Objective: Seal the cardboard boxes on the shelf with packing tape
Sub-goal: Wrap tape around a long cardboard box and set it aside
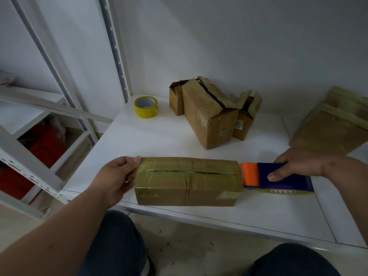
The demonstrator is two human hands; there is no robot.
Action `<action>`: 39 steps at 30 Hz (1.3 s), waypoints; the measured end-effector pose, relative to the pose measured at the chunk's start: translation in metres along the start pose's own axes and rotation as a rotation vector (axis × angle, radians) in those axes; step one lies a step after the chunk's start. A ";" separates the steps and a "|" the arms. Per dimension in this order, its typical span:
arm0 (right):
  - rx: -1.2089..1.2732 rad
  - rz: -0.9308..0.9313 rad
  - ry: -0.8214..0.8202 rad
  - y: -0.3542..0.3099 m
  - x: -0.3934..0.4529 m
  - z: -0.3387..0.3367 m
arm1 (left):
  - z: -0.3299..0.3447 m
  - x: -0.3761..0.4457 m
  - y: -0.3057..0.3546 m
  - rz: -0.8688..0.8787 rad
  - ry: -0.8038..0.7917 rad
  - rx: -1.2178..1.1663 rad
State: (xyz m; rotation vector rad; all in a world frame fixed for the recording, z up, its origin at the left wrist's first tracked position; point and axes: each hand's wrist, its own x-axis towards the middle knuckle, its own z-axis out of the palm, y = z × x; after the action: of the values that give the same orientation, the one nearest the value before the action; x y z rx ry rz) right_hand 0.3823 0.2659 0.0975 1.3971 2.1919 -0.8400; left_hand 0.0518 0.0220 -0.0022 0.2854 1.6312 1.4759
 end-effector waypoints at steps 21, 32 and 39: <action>-0.116 0.023 0.117 -0.005 0.017 0.013 | -0.014 0.007 -0.017 -0.280 -0.183 -0.245; -0.129 0.000 0.165 -0.002 0.014 0.018 | -0.012 -0.007 0.009 0.457 0.233 1.121; -0.149 -0.003 0.186 -0.001 0.009 0.021 | -0.007 0.005 0.016 0.396 0.183 1.122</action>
State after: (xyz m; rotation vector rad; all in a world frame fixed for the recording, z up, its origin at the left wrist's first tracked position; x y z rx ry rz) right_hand 0.3782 0.2575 0.0760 1.4490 2.3411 -0.5539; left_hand 0.0380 0.0252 0.0089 1.1606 2.5267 0.6842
